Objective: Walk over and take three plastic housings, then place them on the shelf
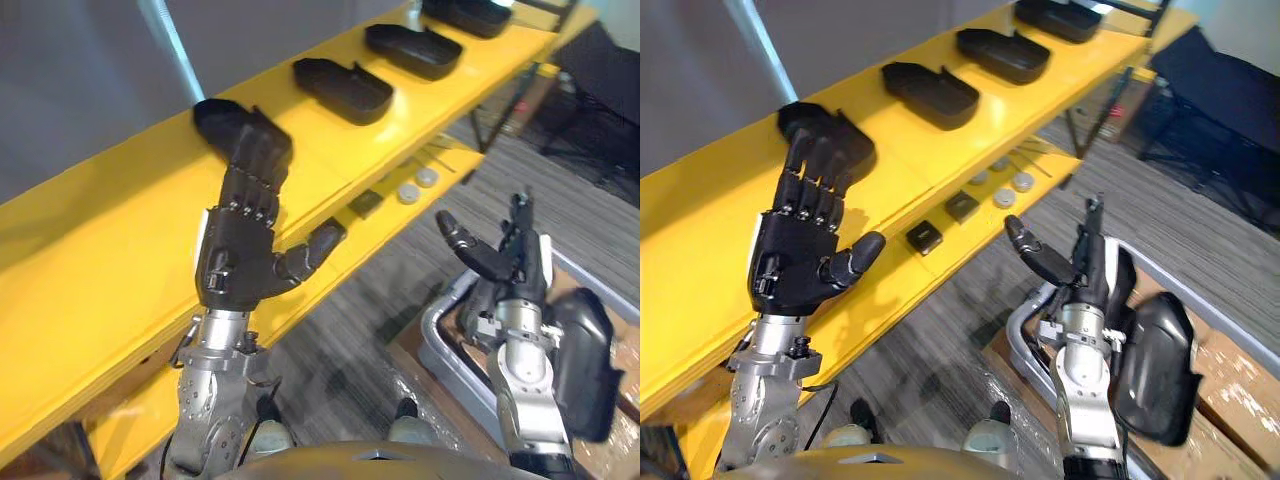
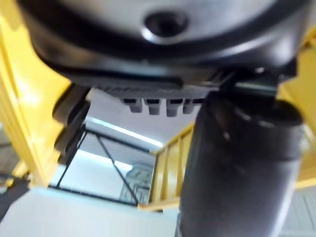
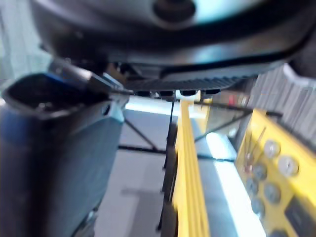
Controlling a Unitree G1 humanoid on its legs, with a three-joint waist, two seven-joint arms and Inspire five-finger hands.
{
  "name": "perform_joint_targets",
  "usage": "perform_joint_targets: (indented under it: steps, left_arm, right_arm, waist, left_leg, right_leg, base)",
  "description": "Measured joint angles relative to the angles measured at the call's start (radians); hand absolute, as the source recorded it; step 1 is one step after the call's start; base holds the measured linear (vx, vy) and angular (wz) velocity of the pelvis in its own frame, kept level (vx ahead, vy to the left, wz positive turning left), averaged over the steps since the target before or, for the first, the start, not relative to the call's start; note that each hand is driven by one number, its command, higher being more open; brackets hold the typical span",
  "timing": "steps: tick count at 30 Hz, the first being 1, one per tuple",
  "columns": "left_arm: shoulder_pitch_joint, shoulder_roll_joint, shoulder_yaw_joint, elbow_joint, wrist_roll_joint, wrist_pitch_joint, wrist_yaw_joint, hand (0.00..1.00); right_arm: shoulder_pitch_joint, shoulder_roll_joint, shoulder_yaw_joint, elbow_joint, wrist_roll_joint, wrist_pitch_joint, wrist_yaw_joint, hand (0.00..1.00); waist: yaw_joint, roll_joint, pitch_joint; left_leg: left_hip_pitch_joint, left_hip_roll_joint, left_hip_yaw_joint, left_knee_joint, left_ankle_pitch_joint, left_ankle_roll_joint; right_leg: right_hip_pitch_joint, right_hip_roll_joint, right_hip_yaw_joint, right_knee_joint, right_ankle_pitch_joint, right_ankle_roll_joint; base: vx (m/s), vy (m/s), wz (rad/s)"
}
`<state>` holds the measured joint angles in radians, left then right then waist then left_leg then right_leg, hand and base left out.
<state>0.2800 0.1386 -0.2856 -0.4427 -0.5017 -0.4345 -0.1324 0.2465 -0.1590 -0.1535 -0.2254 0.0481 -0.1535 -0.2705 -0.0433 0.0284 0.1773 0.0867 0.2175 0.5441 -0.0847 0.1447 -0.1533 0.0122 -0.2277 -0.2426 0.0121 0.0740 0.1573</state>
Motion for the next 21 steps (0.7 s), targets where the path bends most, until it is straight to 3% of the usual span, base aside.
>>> perform_joint_targets:
  steps: [6, 8, 11, 12, 13, 15, 18, 19, 21]
  left_arm:
    - [-0.08, 0.011, -0.088, 0.041, 0.002, 0.005, 0.04, 1.0]
    - [-0.108, 0.014, -0.099, 0.055, 0.003, 0.01, 0.062, 1.0]
    - [-0.126, 0.016, -0.099, 0.06, 0.005, 0.026, 0.12, 1.0]
    - [-0.124, 0.016, -0.097, 0.06, 0.007, 0.028, 0.143, 1.0]
    - [-0.115, 0.016, -0.08, 0.06, 0.024, 0.029, 0.171, 1.0]
    - [-0.067, 0.003, -0.031, 0.059, 0.041, 0.04, 0.213, 1.0]
    - [-0.041, -0.026, -0.016, 0.059, 0.041, 0.067, 0.198, 1.0]
    - [-0.042, -0.025, -0.014, 0.059, 0.042, 0.078, 0.181, 1.0]
    - [-0.041, -0.022, -0.015, 0.059, 0.046, 0.092, 0.15, 1.0]
  right_arm:
    - [0.172, 0.0, -0.098, -0.118, -0.004, -0.028, -0.001, 1.0]
    - [0.205, 0.0, -0.111, -0.125, -0.001, -0.04, 0.005, 1.0]
    - [0.211, -0.001, -0.107, -0.145, 0.015, -0.056, 0.05, 1.0]
    - [0.197, -0.004, -0.096, -0.145, 0.015, -0.059, 0.068, 1.0]
    - [0.17, -0.01, -0.059, -0.145, 0.015, -0.059, 0.087, 1.0]
    - [0.08, -0.064, 0.052, -0.105, 0.018, -0.058, 0.127, 1.0]
    - [-0.015, -0.094, 0.125, -0.026, 0.043, -0.058, 0.142, 1.0]
    - [-0.052, -0.082, 0.132, 0.039, 0.045, -0.055, 0.135, 1.0]
    - [-0.069, -0.068, 0.126, 0.124, 0.069, -0.049, 0.109, 1.0]
  waist:
    - [-0.099, -0.007, -0.035]
    - [-0.112, -0.01, -0.037]
    - [-0.121, -0.011, -0.038]
    - [-0.112, -0.009, -0.041]
    - [-0.083, -0.005, -0.043]
    - [-0.033, 0.023, -0.053]
    - [-0.005, 0.048, -0.069]
    - [0.016, 0.046, -0.069]
    - [0.025, 0.044, -0.068]
  left_leg:
    - [0.081, 0.029, 0.173, 0.001, -0.037, -0.028]
    - [0.097, 0.034, 0.203, 0.002, -0.044, -0.032]
    - [0.083, 0.057, 0.208, 0.084, -0.111, -0.043]
    - [0.052, 0.055, 0.131, 0.137, -0.168, -0.033]
    - [-0.01, 0.042, -0.022, 0.233, -0.259, -0.006]
    - [-0.065, 0.031, -0.239, 0.381, -0.369, 0.045]
    - [-0.065, 0.032, -0.279, 0.393, -0.4, 0.026]
    - [-0.066, 0.024, -0.288, 0.392, -0.399, 0.025]
    - [-0.081, 0.008, -0.334, 0.397, -0.4, 0.024]
  right_leg:
    - [-0.042, 0.054, 0.16, -0.027, 0.03, -0.013]
    - [-0.046, 0.067, 0.186, -0.035, 0.036, -0.014]
    - [-0.073, 0.08, 0.228, -0.035, 0.038, -0.017]
    - [-0.085, 0.086, 0.247, -0.034, 0.037, -0.031]
    - [-0.101, 0.099, 0.27, -0.031, 0.045, -0.048]
    - [-0.105, 0.14, 0.329, -0.036, 0.057, -0.061]
    - [-0.098, 0.146, 0.328, -0.048, 0.074, -0.039]
    - [-0.094, 0.138, 0.312, -0.048, 0.076, -0.038]
    - [-0.078, 0.118, 0.245, -0.043, 0.074, -0.04]
  base:
    - [0.04, -0.015, -0.86]
    - [0.01, -0.024, -0.57]
    - [-0.04, -0.031, -0.51]
    - [-0.07, -0.022, -0.82]
    - [-0.07, -0.018, -1.05]
    - [-0.02, 0.018, -1.16]
    - [0.03, 0.042, -0.22]
    - [0.01, 0.075, 0.39]
    - [-0.01, 0.078, 0.54]
